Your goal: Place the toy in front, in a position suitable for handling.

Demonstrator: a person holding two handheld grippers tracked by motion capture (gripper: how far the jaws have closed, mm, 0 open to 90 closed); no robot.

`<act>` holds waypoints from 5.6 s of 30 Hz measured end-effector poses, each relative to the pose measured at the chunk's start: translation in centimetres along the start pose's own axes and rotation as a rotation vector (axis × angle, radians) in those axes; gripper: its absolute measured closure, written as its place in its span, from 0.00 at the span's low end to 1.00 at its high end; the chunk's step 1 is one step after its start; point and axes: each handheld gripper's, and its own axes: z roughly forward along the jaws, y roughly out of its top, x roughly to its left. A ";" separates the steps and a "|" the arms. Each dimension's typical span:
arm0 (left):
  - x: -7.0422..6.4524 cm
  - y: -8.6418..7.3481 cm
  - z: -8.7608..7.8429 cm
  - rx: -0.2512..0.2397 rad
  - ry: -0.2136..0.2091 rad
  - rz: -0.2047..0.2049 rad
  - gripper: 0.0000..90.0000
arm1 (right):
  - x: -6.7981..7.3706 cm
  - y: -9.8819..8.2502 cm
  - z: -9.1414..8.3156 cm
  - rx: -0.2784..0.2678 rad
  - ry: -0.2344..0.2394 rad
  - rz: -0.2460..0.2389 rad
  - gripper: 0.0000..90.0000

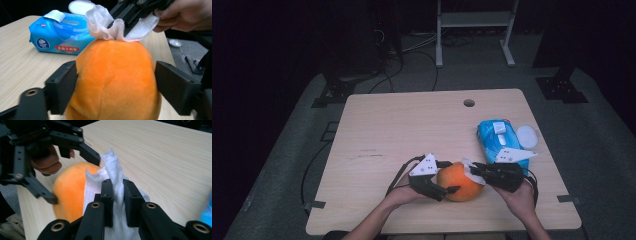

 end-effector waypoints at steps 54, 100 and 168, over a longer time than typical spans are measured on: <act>1.1 0.8 -2.0 0.018 -0.008 -0.018 0.33 | -1.0 0.4 0.0 -0.068 0.032 0.106 0.88; 2.0 -1.0 -0.4 -0.006 0.070 -0.145 0.32 | 3.7 1.9 0.9 -0.070 0.001 -0.102 0.88; -0.3 -0.1 0.9 0.014 0.087 -0.042 0.32 | 2.8 2.4 0.7 -0.062 -0.067 -0.100 0.88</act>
